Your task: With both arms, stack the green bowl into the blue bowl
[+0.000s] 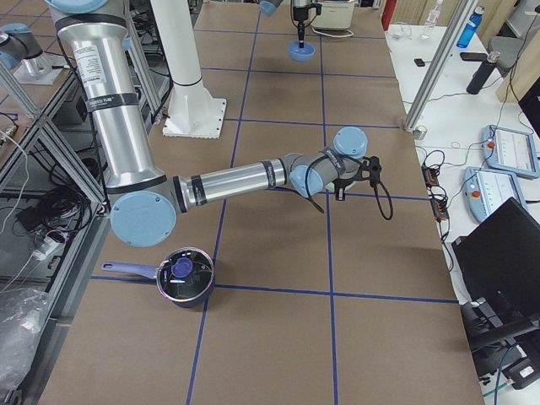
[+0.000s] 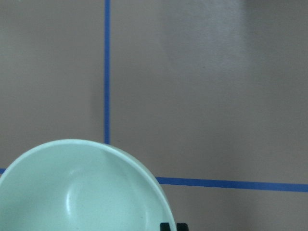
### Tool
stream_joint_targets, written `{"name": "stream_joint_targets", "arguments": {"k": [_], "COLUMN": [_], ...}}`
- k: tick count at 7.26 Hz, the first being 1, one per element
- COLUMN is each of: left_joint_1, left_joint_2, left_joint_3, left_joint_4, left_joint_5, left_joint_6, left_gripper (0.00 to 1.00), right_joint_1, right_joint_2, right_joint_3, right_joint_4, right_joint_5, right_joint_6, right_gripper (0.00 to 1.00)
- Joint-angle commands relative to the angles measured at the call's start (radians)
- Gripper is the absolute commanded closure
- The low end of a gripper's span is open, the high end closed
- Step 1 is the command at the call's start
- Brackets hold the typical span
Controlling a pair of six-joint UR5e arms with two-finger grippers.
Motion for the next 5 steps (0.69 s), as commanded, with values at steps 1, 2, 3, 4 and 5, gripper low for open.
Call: {"name": "stream_joint_targets", "arguments": {"k": [1, 2, 3, 4, 5], "left_joint_1": [0.187, 0.229, 0.242, 0.243, 0.246], "left_joint_2": [-0.298, -0.368, -0.412, -0.458, -0.5], "left_joint_3": [0.005, 0.032, 0.074, 0.13, 0.192], "left_joint_4": [0.308, 0.354, 0.354, 0.35, 0.342], "left_joint_5": [0.175, 0.203, 0.205, 0.204, 0.202], "left_joint_6": [-0.127, -0.194, -0.211, -0.23, -0.234], "left_gripper": [1.0, 1.0, 1.0, 1.0, 1.0], "right_joint_1": [-0.052, -0.093, -0.144, -0.199, -0.222], "right_joint_2": [0.03, 0.037, 0.059, 0.089, 0.106], "right_joint_3": [0.058, 0.087, 0.119, 0.118, 0.12], "right_joint_4": [0.005, 0.005, 0.001, -0.005, -0.013], "right_joint_5": [-0.045, -0.074, -0.129, -0.167, -0.186], "right_joint_6": [0.118, 0.203, 0.256, 0.269, 0.284], "right_gripper": [1.0, 1.0, 1.0, 1.0, 1.0]}}
